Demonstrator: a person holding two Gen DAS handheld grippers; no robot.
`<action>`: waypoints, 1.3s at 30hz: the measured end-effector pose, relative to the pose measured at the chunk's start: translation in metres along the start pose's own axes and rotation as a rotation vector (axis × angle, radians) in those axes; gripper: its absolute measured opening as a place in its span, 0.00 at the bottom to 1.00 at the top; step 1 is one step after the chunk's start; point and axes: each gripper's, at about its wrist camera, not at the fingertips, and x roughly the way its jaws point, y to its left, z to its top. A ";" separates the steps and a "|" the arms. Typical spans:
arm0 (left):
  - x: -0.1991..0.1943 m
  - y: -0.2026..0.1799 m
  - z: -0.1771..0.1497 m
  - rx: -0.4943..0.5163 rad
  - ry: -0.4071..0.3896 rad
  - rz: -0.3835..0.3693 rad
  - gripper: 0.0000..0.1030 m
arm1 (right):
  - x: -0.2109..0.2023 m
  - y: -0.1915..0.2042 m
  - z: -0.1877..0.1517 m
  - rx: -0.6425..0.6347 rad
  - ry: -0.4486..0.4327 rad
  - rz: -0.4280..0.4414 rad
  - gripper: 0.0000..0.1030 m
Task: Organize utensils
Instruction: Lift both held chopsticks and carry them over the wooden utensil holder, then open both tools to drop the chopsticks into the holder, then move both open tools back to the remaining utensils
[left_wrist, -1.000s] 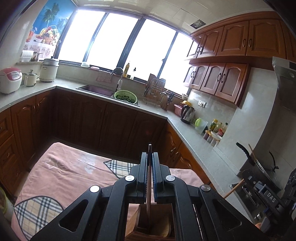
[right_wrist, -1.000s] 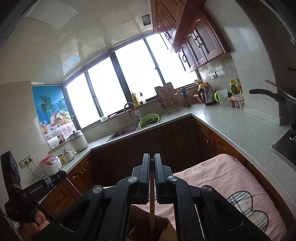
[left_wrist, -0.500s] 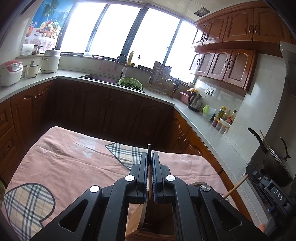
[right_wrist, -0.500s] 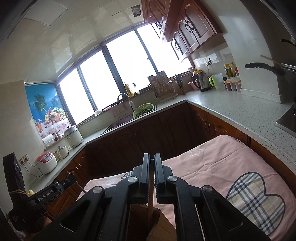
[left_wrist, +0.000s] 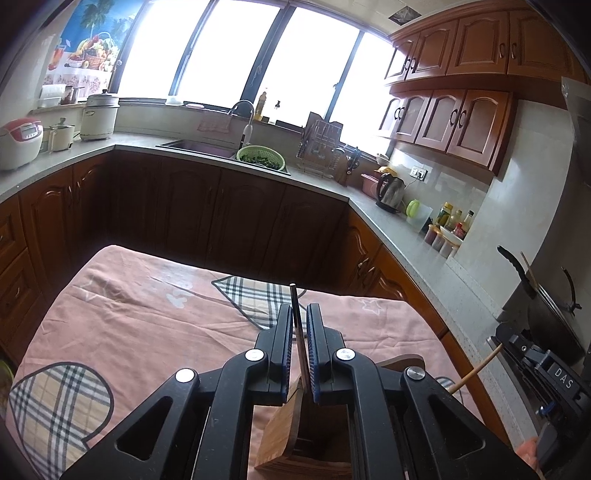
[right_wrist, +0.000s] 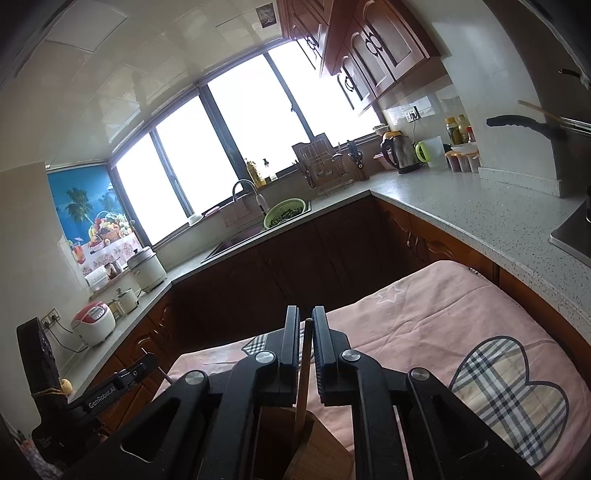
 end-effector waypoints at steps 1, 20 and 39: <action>-0.002 0.001 0.001 -0.005 -0.004 0.004 0.16 | 0.000 -0.001 0.000 0.004 0.007 0.001 0.12; -0.081 0.018 -0.018 -0.014 0.000 0.006 0.66 | -0.048 -0.004 -0.005 0.053 -0.009 0.055 0.89; -0.189 0.060 -0.074 -0.087 0.111 0.055 0.67 | -0.109 -0.002 -0.062 0.008 0.107 0.041 0.89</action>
